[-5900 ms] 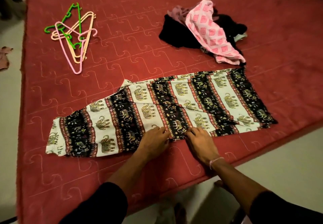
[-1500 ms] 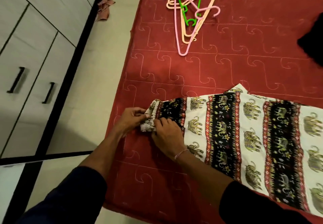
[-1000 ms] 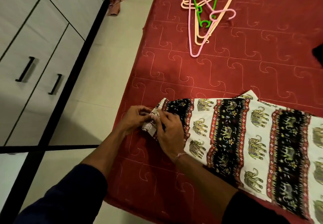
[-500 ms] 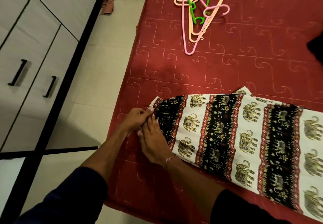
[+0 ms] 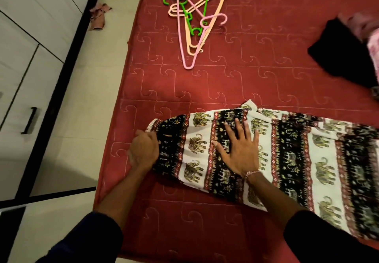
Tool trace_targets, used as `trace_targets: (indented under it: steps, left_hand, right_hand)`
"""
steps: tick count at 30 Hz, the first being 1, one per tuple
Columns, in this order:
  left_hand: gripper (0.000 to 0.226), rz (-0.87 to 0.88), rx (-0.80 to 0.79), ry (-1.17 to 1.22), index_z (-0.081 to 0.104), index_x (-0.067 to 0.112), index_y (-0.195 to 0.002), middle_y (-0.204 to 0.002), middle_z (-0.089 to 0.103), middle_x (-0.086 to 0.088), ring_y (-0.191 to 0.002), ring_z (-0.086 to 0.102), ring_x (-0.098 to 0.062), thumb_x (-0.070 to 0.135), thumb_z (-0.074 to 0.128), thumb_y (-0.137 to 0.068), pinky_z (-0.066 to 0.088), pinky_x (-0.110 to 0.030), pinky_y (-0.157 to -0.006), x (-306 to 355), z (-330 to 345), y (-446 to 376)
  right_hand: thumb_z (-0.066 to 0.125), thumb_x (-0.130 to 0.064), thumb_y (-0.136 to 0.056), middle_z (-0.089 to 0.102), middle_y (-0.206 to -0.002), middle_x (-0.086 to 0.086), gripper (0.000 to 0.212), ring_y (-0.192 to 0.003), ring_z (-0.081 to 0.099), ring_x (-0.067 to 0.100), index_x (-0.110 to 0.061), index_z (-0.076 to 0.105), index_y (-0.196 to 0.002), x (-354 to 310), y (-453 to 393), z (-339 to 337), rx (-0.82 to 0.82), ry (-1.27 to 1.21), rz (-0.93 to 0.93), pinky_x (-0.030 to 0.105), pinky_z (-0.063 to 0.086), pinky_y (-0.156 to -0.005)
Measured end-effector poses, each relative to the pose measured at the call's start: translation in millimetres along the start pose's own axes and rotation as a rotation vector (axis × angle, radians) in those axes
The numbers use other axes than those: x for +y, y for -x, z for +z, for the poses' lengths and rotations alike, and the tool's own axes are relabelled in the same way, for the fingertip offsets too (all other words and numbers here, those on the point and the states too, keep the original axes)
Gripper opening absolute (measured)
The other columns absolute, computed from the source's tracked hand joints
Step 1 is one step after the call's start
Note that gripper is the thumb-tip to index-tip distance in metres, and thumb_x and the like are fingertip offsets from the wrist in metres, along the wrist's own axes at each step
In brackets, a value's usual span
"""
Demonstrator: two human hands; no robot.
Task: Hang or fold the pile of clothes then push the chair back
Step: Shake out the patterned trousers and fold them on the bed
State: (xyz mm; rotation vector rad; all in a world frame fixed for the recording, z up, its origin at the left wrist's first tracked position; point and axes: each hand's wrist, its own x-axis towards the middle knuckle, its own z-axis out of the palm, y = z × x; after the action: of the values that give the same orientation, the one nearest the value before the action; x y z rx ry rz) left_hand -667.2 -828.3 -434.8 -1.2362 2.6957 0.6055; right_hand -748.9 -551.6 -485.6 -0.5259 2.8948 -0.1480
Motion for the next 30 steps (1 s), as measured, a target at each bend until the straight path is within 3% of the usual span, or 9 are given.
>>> trace_targets:
  steps: [3, 8, 11, 15, 20, 23, 25, 28, 30]
  left_hand:
    - [0.037, 0.048, 0.056, 0.020, 0.043, 0.008, -0.095, -0.073, 0.047, -0.003, -0.070, 0.051, -0.024, 0.040, 0.030, -0.106, 0.037, -0.037, -0.063, -4.2, -10.1, 9.2]
    - [0.055, 0.130, 0.119, 0.007, 0.038, 0.009, -0.091, -0.068, 0.046, -0.003, -0.066, 0.053, -0.027, 0.062, 0.022, -0.098, 0.043, -0.038, -0.059, -3.9, -16.5, 21.7]
    - [0.056, 0.112, 0.152, 0.066, 0.040, 0.007, -0.090, -0.068, 0.046, -0.004, -0.061, 0.046, -0.022, 0.061, 0.030, -0.098, 0.038, -0.036, -0.058, 6.8, -17.7, 29.5]
    - [0.047, 0.138, 0.165, 0.327, 0.045, 0.007, -0.088, -0.071, 0.046, -0.003, -0.062, 0.044, -0.019, 0.053, 0.043, -0.100, 0.034, -0.029, -0.049, 37.4, -20.8, 38.0]
    - [0.027, 0.371, 0.115, 0.458, 0.048, 0.013, -0.102, -0.072, 0.055, 0.006, -0.054, 0.055, -0.014, 0.039, 0.053, -0.102, 0.045, -0.025, -0.041, 130.9, -15.2, 87.6]
    - [0.032, 0.558, -0.004, 0.361, 0.050, 0.015, -0.109, -0.079, 0.061, 0.009, -0.057, 0.060, -0.009, 0.046, 0.053, -0.099, 0.050, -0.025, -0.046, 187.7, 9.1, 131.2]
    - [0.032, 0.636, -0.100, 0.285, 0.051, 0.016, -0.110, -0.079, 0.058, 0.013, -0.057, 0.058, -0.005, 0.045, 0.055, -0.098, 0.049, -0.021, -0.050, 220.8, 31.1, 162.2]
    - [0.026, 0.737, -0.373, 0.284, 0.055, 0.017, -0.105, -0.074, 0.058, 0.011, -0.059, 0.057, -0.007, 0.037, 0.062, -0.090, 0.047, -0.024, -0.056, 252.5, 56.8, 193.7]
    - [0.034, 0.713, -0.550, 0.367, 0.064, 0.019, -0.105, -0.082, 0.067, 0.009, -0.070, 0.064, -0.008, 0.044, 0.060, -0.083, 0.055, -0.029, -0.064, 262.6, 64.4, 199.6]
  right_hand:
    - [0.010, -0.080, -0.093, 0.000, -0.168, 0.005, 0.081, -0.155, -0.005, 0.028, -0.034, 0.010, -0.159, 27.3, -13.4, -3.3, 0.005, -0.032, -0.021, 0.061, 0.001, -0.122]
    - [0.004, -0.085, -0.088, -0.006, -0.168, 0.001, 0.086, -0.154, -0.009, 0.029, -0.036, 0.001, -0.160, 88.4, -40.3, -23.6, -0.042, 0.067, -0.023, 0.069, 0.002, -0.118]
    - [0.003, -0.092, -0.081, -0.009, -0.167, -0.001, 0.094, -0.154, -0.011, 0.029, -0.040, -0.001, -0.159, 105.4, -49.9, -39.2, -0.104, 0.085, -0.183, 0.077, 0.001, -0.112]
    - [0.005, -0.082, -0.091, -0.012, -0.167, 0.001, 0.083, -0.154, -0.009, 0.025, -0.036, -0.003, -0.159, 91.7, -32.0, -40.4, -0.085, 0.002, -0.178, 0.072, 0.002, -0.116]
    - [0.030, -0.066, -0.099, 0.015, -0.167, 0.000, 0.073, -0.152, 0.016, 0.014, -0.024, 0.025, -0.158, 47.8, 28.7, -53.9, -0.072, -0.804, -0.095, 0.051, 0.020, -0.122]
    - [0.034, -0.060, -0.100, 0.059, -0.141, 0.007, 0.061, -0.132, 0.054, 0.016, -0.020, 0.053, -0.142, 38.8, 55.4, -96.4, -0.198, -1.589, 0.096, 0.051, 0.044, -0.111]
    - [0.033, -0.062, -0.100, 0.068, -0.124, 0.012, 0.063, -0.121, 0.063, 0.026, -0.016, 0.063, -0.132, 59.1, 64.0, -116.1, -0.283, -1.959, 0.232, 0.054, 0.048, -0.105]
    - [0.046, -0.054, -0.099, 0.073, -0.108, 0.011, 0.049, -0.108, 0.069, 0.026, -0.018, 0.078, -0.105, 110.6, 77.8, -126.4, -0.342, -2.036, 0.415, 0.051, 0.049, -0.102]
    - [0.063, -0.041, -0.092, 0.071, -0.118, 0.017, 0.041, -0.113, 0.067, 0.031, -0.009, 0.074, -0.116, 151.1, 86.4, -119.4, -0.357, -1.990, 0.488, 0.052, 0.047, -0.105]
